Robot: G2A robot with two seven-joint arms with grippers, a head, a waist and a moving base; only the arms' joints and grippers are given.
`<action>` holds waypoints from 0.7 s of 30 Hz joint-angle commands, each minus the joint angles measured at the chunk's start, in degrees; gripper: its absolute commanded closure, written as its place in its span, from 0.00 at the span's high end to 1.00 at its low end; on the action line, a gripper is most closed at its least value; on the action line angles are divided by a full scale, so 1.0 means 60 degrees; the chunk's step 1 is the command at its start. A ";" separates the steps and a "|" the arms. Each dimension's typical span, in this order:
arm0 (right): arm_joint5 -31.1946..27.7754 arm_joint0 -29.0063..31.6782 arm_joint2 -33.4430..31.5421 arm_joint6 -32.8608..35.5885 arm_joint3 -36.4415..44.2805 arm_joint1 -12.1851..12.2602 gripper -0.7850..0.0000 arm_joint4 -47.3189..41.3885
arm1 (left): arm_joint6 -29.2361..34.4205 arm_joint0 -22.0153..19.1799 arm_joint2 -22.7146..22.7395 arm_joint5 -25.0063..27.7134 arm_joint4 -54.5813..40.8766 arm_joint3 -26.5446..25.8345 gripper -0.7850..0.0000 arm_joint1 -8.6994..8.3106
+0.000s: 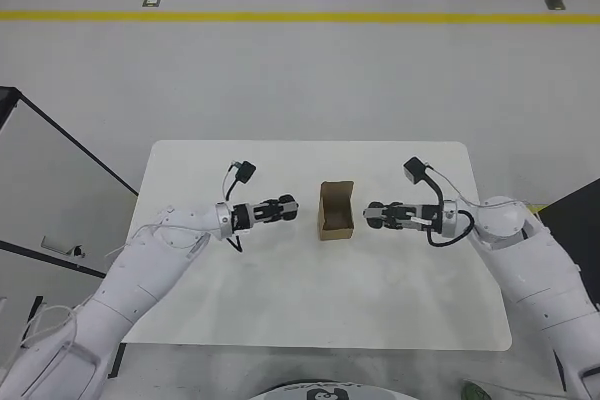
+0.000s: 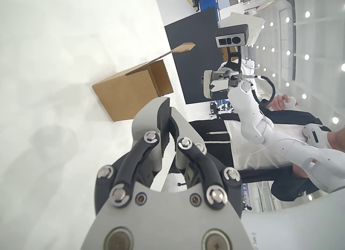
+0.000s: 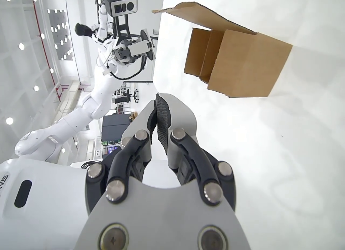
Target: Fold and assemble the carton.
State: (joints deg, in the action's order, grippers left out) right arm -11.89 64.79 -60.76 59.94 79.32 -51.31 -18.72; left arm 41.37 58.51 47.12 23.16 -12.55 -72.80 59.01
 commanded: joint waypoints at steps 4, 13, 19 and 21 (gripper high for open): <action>0.0201 0.0034 0.0166 -0.0450 -0.0146 -0.0091 0.00 0.0073 | -0.0112 -0.0099 -0.0532 -0.0586 -0.0105 0.0100 0.00 0.0280; 0.0201 -0.0181 0.0389 -0.0711 -0.0325 -0.0226 0.00 0.0200 | -0.0390 -0.0629 -0.0970 -0.0767 -0.0103 0.0930 0.00 0.0671; 0.0247 -0.0105 0.0386 -0.0947 -0.0303 -0.0240 0.00 0.0198 | -0.0638 -0.0529 -0.0977 -0.0919 0.0009 0.0792 0.00 0.0698; 0.0371 -0.0085 0.0337 -0.1215 -0.0348 -0.0255 0.00 0.0225 | -0.0701 -0.0506 -0.0994 -0.0940 -0.0009 0.0641 0.00 0.0748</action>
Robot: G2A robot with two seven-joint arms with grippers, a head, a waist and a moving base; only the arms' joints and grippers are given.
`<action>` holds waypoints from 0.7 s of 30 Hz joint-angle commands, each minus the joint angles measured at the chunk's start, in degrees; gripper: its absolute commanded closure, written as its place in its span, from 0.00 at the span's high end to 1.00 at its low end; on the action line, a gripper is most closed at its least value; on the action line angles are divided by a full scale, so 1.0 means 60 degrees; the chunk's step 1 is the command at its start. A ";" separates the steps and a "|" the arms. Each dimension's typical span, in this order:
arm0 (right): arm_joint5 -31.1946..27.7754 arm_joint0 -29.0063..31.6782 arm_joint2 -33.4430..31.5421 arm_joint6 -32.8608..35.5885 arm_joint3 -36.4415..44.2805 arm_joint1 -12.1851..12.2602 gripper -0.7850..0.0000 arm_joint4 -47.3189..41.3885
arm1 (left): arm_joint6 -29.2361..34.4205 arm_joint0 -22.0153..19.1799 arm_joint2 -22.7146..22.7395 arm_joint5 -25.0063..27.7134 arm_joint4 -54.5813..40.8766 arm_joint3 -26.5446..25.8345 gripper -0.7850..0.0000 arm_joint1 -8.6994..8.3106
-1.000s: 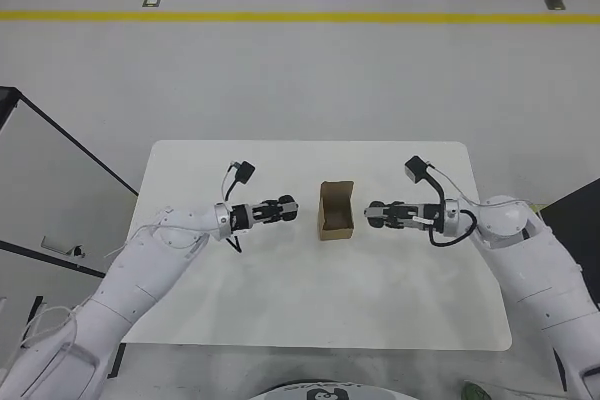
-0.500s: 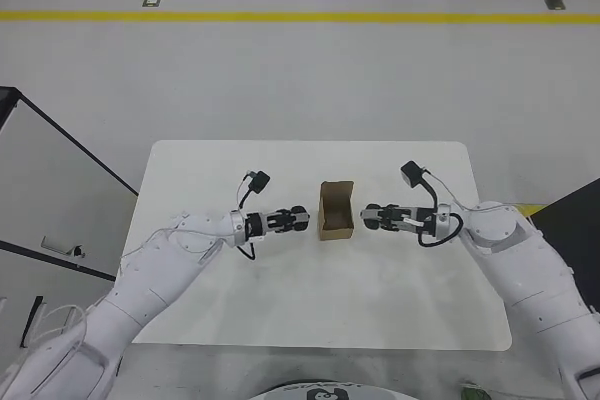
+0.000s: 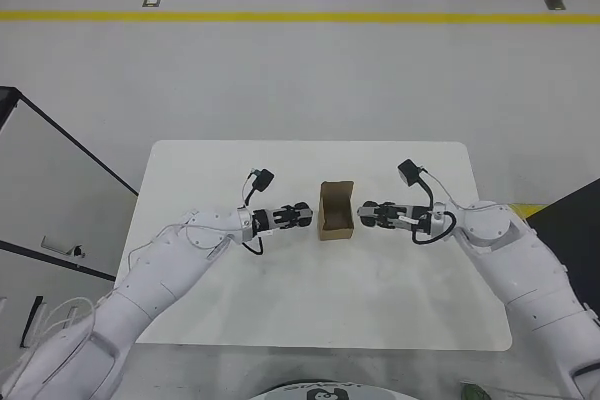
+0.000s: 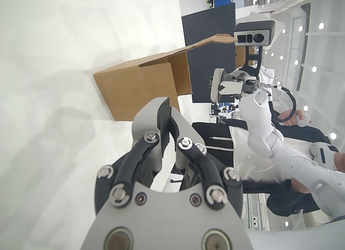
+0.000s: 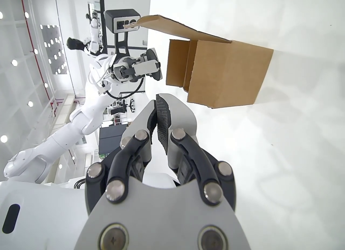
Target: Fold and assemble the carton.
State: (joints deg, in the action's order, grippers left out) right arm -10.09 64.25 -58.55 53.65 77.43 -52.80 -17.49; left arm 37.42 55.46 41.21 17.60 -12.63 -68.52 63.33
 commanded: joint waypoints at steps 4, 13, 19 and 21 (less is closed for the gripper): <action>0.0173 0.0000 -0.0086 -0.0370 -0.0082 -0.0040 0.00 0.0013 | -0.0076 -0.0059 -0.0068 -0.0109 -0.0118 -0.0084 0.00 0.0156; 0.0324 0.0062 -0.0043 -0.0644 -0.0104 -0.0075 0.00 0.0132 | -0.0192 0.0003 -0.0061 -0.0189 -0.0142 -0.0151 0.00 0.0210; 0.0753 -0.0221 0.0206 -0.0827 -0.0353 -0.0233 0.00 0.0118 | -0.0472 -0.0060 -0.0135 -0.0484 0.0070 -0.0225 0.00 0.0367; 0.0775 -0.0335 0.0297 -0.0834 -0.0480 -0.0296 0.00 0.0054 | -0.0568 -0.0132 -0.0195 -0.0573 0.0428 -0.0153 0.00 0.0410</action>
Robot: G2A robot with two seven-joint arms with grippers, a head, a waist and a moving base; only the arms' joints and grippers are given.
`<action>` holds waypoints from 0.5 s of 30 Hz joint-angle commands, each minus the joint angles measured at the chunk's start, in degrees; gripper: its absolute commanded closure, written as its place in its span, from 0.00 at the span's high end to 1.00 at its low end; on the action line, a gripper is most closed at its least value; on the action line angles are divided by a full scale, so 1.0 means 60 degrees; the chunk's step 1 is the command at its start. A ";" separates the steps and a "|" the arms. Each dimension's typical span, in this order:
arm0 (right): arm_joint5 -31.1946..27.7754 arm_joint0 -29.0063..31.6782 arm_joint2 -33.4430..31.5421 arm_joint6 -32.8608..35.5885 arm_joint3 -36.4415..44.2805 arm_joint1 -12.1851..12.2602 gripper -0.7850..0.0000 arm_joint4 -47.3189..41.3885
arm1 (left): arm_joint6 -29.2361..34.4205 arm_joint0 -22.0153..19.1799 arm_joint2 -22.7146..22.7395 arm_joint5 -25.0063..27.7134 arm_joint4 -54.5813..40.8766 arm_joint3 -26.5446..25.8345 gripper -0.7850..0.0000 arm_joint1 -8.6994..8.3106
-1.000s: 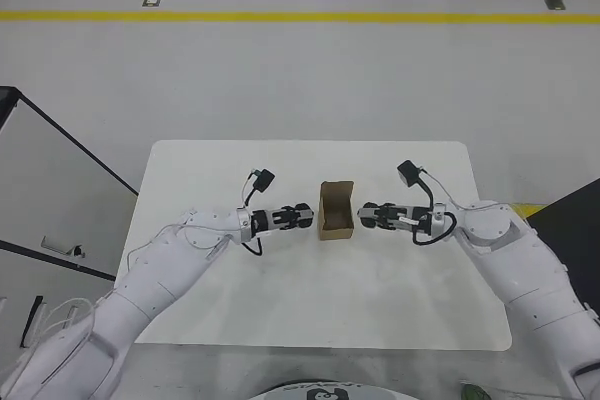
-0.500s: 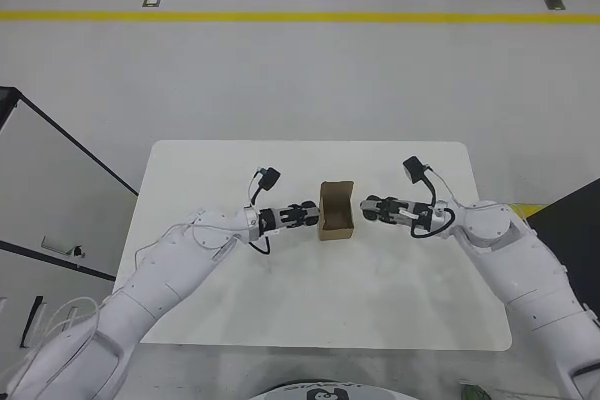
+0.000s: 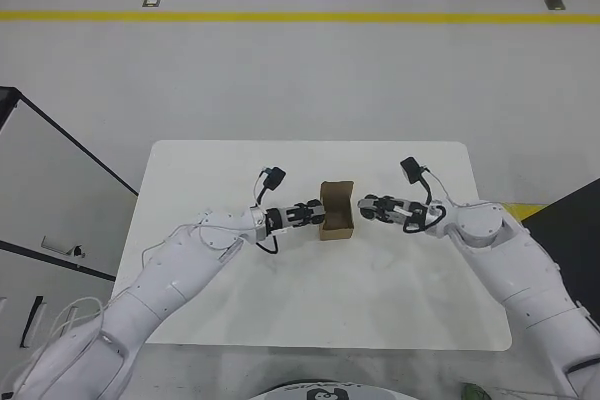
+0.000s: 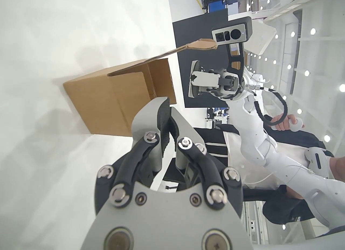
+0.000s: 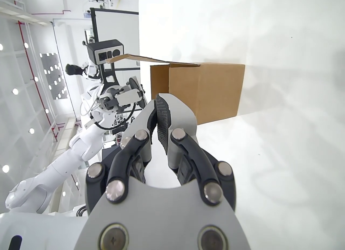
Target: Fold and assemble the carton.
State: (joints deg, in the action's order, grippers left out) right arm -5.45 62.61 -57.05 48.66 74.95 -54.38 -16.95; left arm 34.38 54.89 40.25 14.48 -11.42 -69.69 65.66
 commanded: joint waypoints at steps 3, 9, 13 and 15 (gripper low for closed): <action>-0.0006 -0.0214 0.0207 -0.0041 -0.0231 -0.0129 0.00 -0.0060 | -0.0133 -0.0023 -0.0027 -0.0071 0.0251 0.0119 0.00 0.0084; 0.0103 -0.0496 0.0522 -0.0161 -0.0545 -0.0318 0.00 0.0010 | -0.0134 -0.0028 -0.0002 -0.0037 0.0307 0.0230 0.00 0.0192; 0.0188 -0.0654 0.0716 -0.0253 -0.0691 -0.0428 0.00 0.0187 | -0.0122 -0.0061 -0.0032 -0.0090 0.0438 0.0276 0.00 0.0273; 0.0200 -0.0710 0.0804 -0.0288 -0.0748 -0.0479 0.00 0.0272 | -0.0127 -0.0061 -0.0039 -0.0113 0.0493 0.0276 0.00 0.0309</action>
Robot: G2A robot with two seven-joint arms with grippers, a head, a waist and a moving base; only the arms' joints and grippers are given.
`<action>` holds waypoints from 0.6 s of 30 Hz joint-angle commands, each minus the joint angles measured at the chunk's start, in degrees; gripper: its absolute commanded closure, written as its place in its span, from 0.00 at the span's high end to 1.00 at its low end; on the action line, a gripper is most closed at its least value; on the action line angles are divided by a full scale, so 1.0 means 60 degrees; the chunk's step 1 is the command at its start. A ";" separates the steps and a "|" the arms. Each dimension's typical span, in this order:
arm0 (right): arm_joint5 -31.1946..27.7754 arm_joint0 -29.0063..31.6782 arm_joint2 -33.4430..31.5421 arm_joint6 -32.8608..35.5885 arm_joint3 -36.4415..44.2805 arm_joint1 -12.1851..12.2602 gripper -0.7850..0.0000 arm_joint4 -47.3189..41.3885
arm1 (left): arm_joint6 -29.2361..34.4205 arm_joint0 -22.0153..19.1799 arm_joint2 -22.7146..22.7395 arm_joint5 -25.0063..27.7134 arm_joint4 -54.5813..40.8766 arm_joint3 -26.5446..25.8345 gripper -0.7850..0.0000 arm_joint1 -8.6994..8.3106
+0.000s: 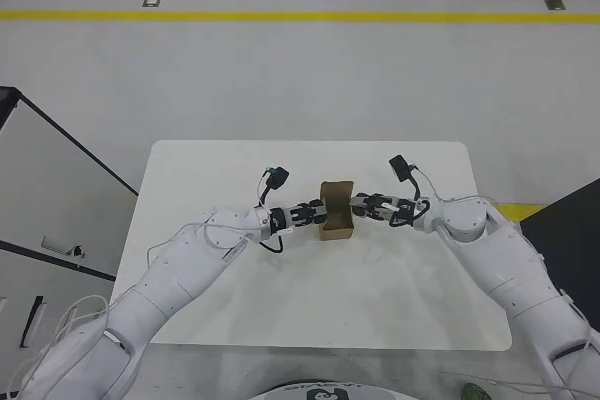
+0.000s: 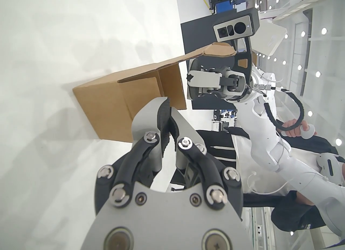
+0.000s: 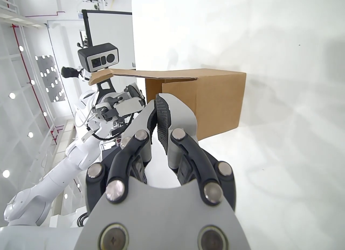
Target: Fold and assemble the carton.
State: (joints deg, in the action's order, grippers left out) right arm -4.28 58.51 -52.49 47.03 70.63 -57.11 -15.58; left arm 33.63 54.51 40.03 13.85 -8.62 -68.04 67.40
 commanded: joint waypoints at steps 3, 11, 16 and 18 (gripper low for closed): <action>0.0031 -0.0087 0.0158 -0.0093 -0.0100 -0.0096 0.00 0.0162 | 0.0026 0.0008 -0.0009 -0.0032 0.0097 0.0020 0.00 0.0068; 0.0064 -0.0169 0.0347 -0.0181 -0.0191 -0.0246 0.00 0.0390 | -0.0090 -0.0038 -0.0115 -0.0182 0.0530 0.0043 0.00 0.0229; 0.0094 -0.0223 0.0403 -0.0189 -0.0219 -0.0319 0.00 0.0515 | -0.0086 -0.0062 -0.0116 -0.0241 0.0618 0.0109 0.00 0.0319; 0.0112 -0.0235 0.0410 -0.0198 -0.0232 -0.0344 0.00 0.0547 | -0.0076 -0.0063 -0.0100 -0.0247 0.0643 0.0133 0.00 0.0347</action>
State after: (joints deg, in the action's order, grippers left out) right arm -3.67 57.14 -50.04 45.88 69.28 -59.10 -12.41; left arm 33.13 54.14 39.37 12.39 -4.86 -67.32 69.39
